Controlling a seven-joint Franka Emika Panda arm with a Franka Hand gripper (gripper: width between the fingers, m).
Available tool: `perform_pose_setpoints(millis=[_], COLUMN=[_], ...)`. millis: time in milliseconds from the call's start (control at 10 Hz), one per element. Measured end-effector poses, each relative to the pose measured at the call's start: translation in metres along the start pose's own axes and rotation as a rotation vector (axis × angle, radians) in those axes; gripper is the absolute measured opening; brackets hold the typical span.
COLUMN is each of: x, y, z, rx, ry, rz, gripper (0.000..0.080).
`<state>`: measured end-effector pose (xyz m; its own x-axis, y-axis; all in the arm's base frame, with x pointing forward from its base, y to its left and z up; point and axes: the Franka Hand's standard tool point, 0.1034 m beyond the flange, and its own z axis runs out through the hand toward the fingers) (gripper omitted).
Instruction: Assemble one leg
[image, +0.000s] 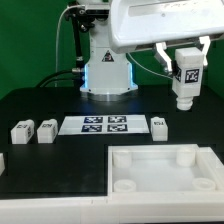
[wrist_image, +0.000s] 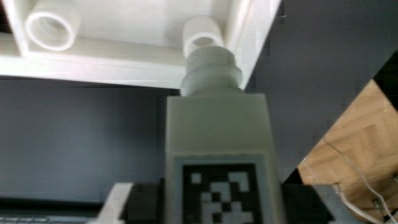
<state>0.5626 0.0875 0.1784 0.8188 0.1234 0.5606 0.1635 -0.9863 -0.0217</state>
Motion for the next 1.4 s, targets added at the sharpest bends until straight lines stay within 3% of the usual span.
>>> perform_pose_setpoints(millis=[500, 900, 1100, 1400], x=[-0.005, 0.01, 0.009, 0.001], y=[-0.001, 0.007, 0.0, -0.005], z=[0.004, 0.057, 0.084, 0.102], rx=[0.008, -0.005, 0.011, 0.018], ry=[-0.019, 0.041, 0.032, 0.021], rz=[0.005, 0.035, 0.055, 0.062], gripper=[0.029, 0.029, 0.029, 0.029])
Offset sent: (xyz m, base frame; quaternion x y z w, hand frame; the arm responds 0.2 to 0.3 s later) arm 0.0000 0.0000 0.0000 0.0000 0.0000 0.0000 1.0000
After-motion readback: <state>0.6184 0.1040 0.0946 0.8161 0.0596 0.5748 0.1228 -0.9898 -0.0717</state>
